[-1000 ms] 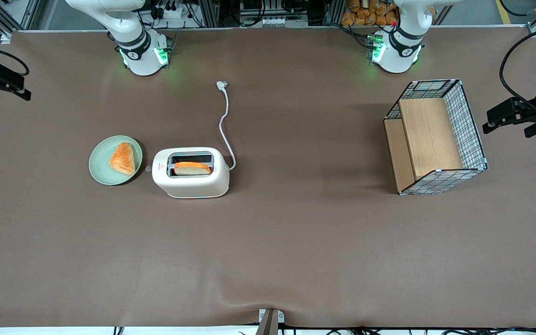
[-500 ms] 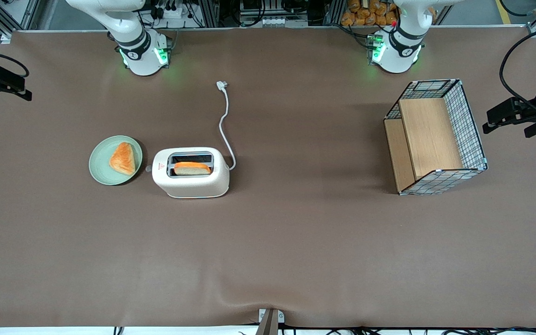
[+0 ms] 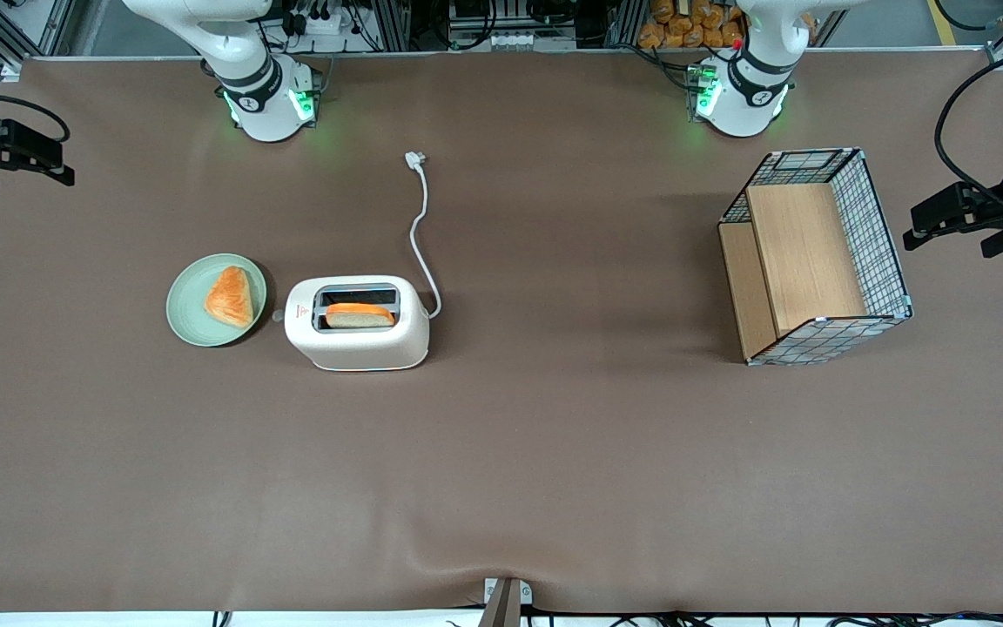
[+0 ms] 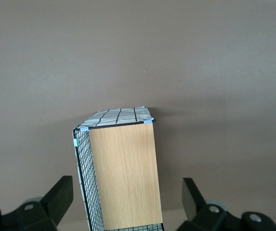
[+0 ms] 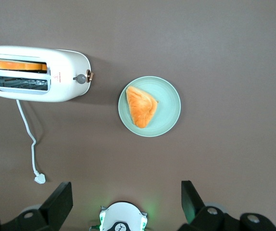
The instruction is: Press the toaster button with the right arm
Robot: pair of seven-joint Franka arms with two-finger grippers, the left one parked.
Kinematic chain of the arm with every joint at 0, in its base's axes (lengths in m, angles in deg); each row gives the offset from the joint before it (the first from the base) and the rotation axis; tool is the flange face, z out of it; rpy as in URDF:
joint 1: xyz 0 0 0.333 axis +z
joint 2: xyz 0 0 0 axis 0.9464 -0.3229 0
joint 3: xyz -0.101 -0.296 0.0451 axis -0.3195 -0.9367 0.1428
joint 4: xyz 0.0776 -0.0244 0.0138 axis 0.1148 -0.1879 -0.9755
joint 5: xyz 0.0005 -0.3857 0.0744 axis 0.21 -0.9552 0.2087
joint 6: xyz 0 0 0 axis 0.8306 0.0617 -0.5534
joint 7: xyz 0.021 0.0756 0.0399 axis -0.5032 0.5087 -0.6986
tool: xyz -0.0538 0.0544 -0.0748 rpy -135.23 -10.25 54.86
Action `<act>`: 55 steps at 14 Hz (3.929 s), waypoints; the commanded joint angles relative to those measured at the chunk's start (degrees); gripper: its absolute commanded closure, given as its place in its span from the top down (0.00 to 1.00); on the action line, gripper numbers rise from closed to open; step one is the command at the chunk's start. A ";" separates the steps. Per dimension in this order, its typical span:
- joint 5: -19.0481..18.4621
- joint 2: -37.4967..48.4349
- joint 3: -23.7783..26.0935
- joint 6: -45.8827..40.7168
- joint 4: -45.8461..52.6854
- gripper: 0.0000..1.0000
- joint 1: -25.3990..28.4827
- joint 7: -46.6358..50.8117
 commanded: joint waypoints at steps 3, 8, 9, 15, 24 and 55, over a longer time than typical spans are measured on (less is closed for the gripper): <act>0.43 1.48 -0.25 -0.25 -1.60 1.00 0.63 0.03; 0.25 1.75 -0.42 -0.95 -1.60 1.00 1.07 0.03; 0.25 1.75 -0.34 -1.13 -1.68 1.00 1.15 0.03; -0.01 1.66 -0.16 -2.27 -1.69 1.00 1.42 0.12; 0.69 0.96 -0.07 -0.87 -2.65 0.68 2.91 0.47; 20.02 -2.73 -0.16 28.91 -22.86 0.00 7.04 12.51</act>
